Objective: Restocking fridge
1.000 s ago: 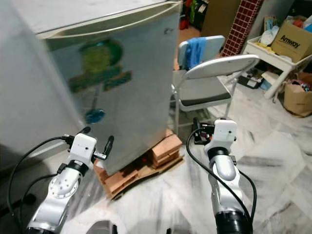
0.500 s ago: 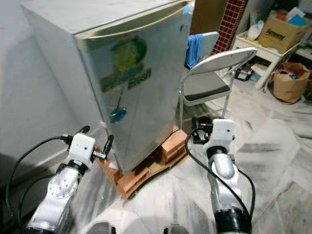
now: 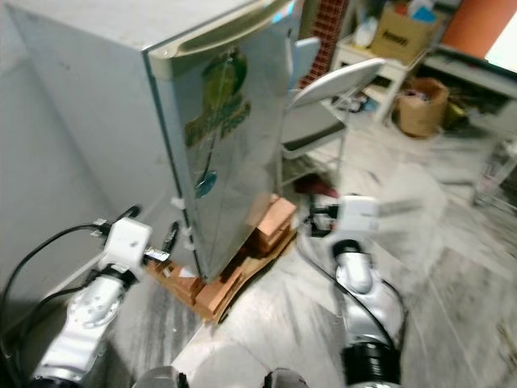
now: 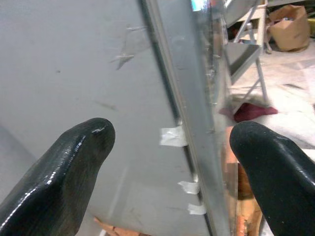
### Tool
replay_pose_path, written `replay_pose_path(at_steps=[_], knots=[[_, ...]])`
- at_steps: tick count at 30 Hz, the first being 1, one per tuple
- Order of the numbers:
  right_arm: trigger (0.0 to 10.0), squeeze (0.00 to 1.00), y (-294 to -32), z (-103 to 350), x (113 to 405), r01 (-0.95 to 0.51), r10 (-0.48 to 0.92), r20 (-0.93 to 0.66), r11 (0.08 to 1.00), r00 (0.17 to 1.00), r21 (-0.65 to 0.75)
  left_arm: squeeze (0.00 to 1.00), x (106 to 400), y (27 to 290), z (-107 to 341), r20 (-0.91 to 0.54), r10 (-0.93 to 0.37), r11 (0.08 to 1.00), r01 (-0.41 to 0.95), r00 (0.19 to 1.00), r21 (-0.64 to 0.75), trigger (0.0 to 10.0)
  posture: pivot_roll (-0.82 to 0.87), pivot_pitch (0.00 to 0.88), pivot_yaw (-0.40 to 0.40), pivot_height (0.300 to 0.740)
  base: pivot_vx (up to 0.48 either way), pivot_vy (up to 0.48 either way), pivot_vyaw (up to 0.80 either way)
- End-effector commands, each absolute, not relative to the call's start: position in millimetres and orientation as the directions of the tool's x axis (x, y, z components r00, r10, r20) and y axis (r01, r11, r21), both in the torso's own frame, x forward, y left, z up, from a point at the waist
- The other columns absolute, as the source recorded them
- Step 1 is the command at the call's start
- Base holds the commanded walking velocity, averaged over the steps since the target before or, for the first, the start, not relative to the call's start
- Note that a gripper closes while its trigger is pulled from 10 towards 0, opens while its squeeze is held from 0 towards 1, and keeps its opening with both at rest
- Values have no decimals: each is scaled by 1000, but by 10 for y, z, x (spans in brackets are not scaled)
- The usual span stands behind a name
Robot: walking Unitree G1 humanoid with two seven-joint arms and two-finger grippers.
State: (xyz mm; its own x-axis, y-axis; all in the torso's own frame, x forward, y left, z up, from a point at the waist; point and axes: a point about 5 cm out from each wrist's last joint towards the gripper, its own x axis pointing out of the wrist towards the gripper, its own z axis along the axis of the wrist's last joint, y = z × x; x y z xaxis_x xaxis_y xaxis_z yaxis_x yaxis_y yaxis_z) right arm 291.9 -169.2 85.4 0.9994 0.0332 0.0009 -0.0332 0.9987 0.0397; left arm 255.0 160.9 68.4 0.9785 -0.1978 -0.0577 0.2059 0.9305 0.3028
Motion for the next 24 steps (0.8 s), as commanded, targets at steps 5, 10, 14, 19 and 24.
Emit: replay_pose_path(at_steps=[5,10,14,19,24], knots=[[10000,0,-1834,908,2906,-4,4,12,1000,1000,14,0,2560,1497,697,-46,-230,930,233,972,285,10000,88,50,-35,740,0,0,-800],[10000,0,-1824,914,2898,-10,10,12,1000,1000,13,0,2560,1491,707,-37,-235,931,236,971,277,10000,86,53,-40,740,0,306,-800],[10000,0,-1816,903,2887,-15,15,8,1000,1000,12,0,2553,1491,694,-42,-233,934,235,972,267,10000,84,53,-42,740,0,474,-800],[10000,0,-1818,901,2886,-15,15,6,1000,1000,13,0,2556,1485,706,-33,-238,931,238,971,276,10000,84,52,-42,740,0,96,-449],[10000,0,-1818,901,2882,-15,15,6,1000,1000,13,0,2578,1494,724,-24,-235,932,232,972,278,10000,82,51,-41,740,0,0,0]])
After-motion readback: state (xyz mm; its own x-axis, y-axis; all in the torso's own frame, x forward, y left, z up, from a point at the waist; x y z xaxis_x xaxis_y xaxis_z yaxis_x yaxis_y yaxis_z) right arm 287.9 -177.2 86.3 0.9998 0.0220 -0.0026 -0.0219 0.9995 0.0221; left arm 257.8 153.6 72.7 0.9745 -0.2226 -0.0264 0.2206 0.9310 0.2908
